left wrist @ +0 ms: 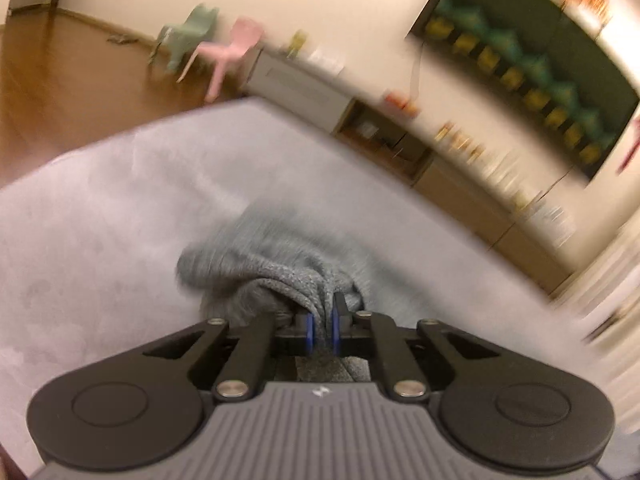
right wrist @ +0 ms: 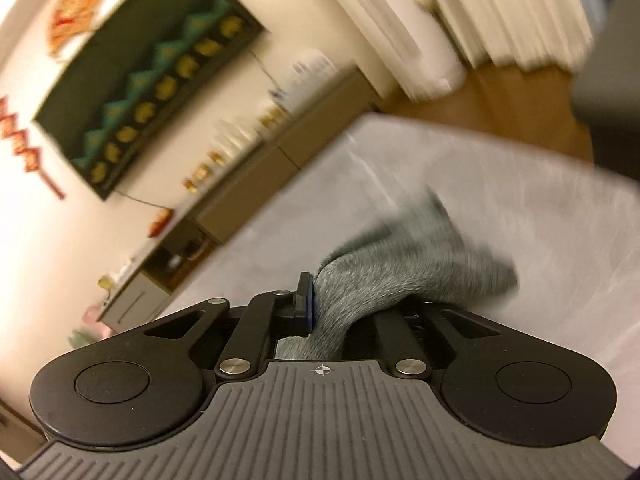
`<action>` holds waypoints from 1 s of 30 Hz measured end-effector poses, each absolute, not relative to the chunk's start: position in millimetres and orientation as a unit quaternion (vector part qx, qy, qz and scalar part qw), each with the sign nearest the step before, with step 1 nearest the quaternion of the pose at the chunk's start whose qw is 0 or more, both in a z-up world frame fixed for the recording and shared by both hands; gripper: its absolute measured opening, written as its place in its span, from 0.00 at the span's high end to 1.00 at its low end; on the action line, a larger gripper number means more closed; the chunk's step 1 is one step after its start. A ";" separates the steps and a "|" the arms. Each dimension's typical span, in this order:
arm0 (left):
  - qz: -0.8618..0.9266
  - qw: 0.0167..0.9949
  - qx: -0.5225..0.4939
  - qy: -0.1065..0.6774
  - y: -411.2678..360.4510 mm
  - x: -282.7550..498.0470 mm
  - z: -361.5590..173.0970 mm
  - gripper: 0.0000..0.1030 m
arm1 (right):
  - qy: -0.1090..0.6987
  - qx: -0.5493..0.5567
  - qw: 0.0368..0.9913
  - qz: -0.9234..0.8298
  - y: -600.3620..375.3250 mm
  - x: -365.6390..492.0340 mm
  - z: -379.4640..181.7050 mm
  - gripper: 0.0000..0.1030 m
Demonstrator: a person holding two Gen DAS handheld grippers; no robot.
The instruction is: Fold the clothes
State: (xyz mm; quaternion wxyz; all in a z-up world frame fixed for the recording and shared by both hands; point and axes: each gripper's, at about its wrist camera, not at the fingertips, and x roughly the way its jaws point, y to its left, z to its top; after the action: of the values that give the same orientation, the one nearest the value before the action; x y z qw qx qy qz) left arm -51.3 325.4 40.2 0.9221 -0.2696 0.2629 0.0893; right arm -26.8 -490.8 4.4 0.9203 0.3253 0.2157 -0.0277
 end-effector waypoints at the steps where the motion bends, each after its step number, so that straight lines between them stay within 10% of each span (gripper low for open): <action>1: 0.083 0.926 -0.276 0.244 326.1 -60.3 58.0 0.92 | 0.206 0.307 0.929 -0.023 -487.4 -36.2 17.9 0.96; 10: 0.135 0.912 -0.226 0.314 314.5 111.2 146.2 0.90 | 0.253 0.184 0.950 -0.012 -461.8 35.3 94.3 0.95; 13: 0.213 0.868 -0.173 0.414 314.3 223.2 99.1 0.87 | 0.332 0.189 0.924 -0.032 -450.8 132.4 54.2 0.61; 15: 0.262 0.844 -0.130 0.450 314.7 257.1 67.2 0.88 | 0.357 0.202 0.910 -0.052 -454.9 164.6 26.0 0.60; 27: 0.221 0.893 -0.110 0.377 286.9 177.4 48.2 0.81 | 0.377 0.144 0.915 0.006 -455.4 154.2 5.8 0.58; 30: 0.220 0.892 -0.102 0.381 281.0 155.8 45.4 0.80 | 0.422 0.108 0.900 0.007 -453.7 156.3 -22.8 0.75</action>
State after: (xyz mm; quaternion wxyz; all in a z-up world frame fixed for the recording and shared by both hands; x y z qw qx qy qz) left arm 155.8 281.0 45.4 0.8922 -0.1019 0.3809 0.2202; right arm 156.3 -453.7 -22.8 0.9003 0.1083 0.4216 0.0069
